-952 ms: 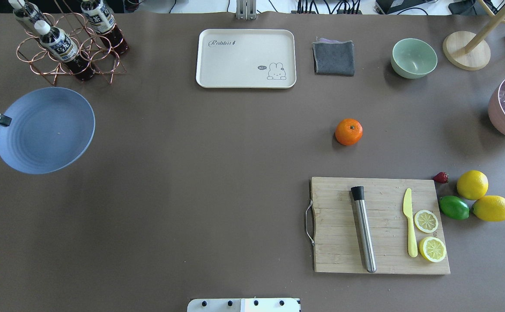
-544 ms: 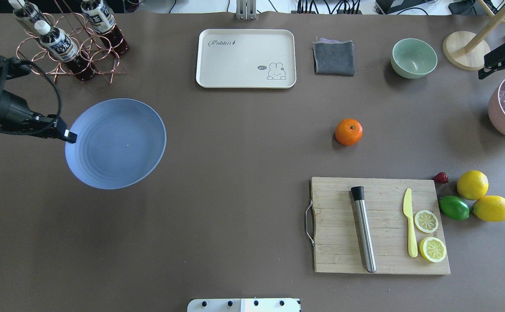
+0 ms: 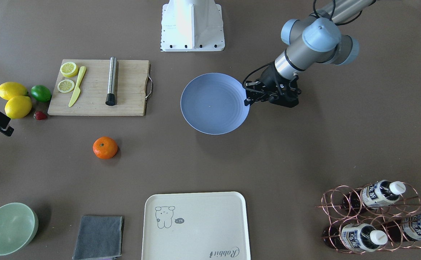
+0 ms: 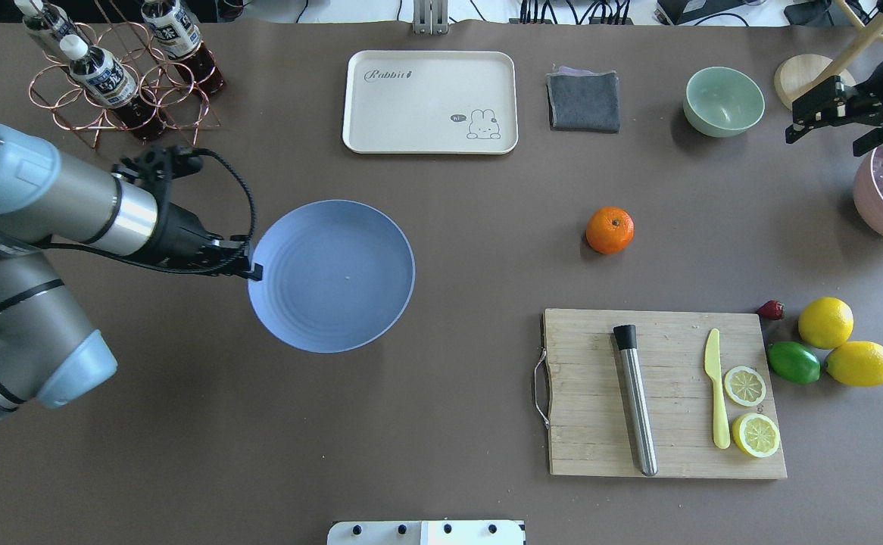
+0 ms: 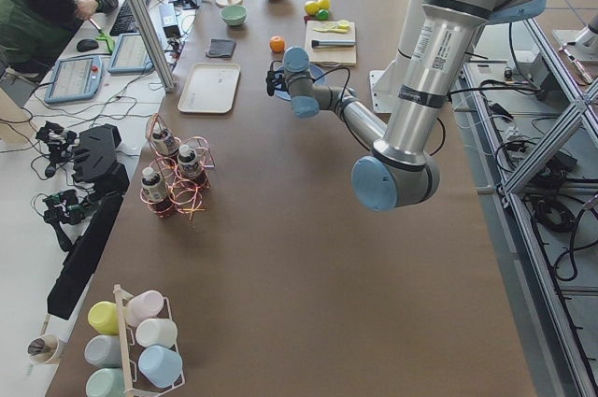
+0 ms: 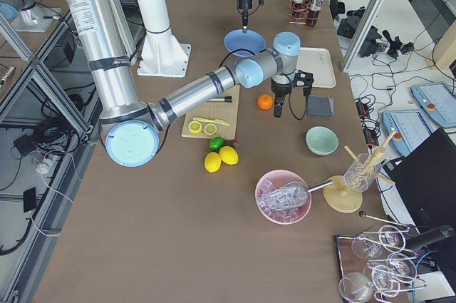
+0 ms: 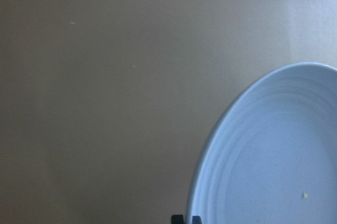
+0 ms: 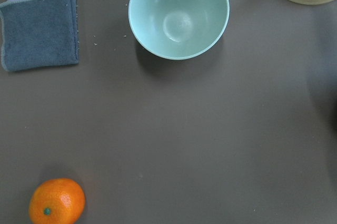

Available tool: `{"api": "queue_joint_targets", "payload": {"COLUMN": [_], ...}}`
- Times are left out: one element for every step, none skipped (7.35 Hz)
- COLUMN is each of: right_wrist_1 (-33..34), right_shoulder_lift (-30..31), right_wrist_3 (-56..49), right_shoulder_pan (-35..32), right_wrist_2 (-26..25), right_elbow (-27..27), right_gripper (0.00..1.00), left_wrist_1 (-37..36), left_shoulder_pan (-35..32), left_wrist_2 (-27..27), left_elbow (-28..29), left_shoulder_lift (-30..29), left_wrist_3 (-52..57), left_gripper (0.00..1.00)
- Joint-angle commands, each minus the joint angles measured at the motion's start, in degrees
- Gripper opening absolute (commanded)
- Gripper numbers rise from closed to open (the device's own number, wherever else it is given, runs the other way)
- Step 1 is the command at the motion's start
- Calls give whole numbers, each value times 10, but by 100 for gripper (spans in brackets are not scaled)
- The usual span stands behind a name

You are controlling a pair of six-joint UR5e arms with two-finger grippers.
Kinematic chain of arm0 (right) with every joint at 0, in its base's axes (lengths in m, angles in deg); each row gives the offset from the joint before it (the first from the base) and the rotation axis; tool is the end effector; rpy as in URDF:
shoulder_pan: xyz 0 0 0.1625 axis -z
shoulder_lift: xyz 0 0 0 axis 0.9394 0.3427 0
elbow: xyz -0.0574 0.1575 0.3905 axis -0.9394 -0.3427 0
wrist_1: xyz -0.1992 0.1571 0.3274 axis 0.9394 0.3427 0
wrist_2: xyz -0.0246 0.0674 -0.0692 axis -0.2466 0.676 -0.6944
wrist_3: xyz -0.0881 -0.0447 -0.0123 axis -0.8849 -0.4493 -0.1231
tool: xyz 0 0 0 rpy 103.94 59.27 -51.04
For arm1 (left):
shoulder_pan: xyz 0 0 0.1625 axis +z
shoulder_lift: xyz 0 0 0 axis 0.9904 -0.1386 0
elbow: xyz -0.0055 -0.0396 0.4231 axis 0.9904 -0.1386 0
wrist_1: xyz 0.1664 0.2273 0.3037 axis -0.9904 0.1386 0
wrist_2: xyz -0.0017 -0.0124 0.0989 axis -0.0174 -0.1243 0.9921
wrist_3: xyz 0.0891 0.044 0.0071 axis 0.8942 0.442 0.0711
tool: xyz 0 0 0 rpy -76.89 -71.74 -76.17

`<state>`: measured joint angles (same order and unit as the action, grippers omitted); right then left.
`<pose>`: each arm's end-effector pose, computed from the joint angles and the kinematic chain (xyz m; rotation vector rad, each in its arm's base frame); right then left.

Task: Pick orange to plate
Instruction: 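Push the blue plate inward with the left gripper while the right arm approaches, then withdraw the left gripper from the plate while the right gripper approaches the orange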

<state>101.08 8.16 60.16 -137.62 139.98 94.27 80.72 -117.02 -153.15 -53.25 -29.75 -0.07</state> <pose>-0.1550 -0.5590 0.3979 0.0187 -0.8398 0.2069 0.4645 -0.4295 0.2838 0.0444 1.2130 -0.0636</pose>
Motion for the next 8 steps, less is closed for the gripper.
{"api": "queue_joint_targets", "payload": {"right_wrist_1": [-48, -77, -84, -84, -84, -84, -84, -85], "right_shoulder_lift": [-1, 2, 2, 0, 0, -1, -2, -3], "right_wrist_3": [58, 81, 99, 108, 109, 109, 112, 127], "right_shoulder_pan": [25, 35, 44, 48, 50, 53, 59, 67], "right_wrist_2": [-24, -27, -28, -29, -29, -30, -34, -40], "right_elbow": [-11, -18, -18, -17, -17, -17, -16, -15], "right_gripper": [100, 100, 100, 100, 100, 100, 100, 100], "left_wrist_1": [-23, -22, -21, -20, -20, -19, -18, -18], "left_shoulder_pan": [53, 61, 76, 81, 81, 77, 60, 37], "left_wrist_2": [73, 80, 107, 120, 120, 127, 130, 109], "left_elbow": [17, 31, 44, 54, 55, 53, 50, 48], "left_shoulder_lift": [-38, -46, -55, -61, -61, -58, -54, -54], "left_wrist_3": [-26, -29, -33, -33, -33, -31, -25, -10], "left_gripper": [0, 0, 0, 0, 2, 97, 98, 98]}}
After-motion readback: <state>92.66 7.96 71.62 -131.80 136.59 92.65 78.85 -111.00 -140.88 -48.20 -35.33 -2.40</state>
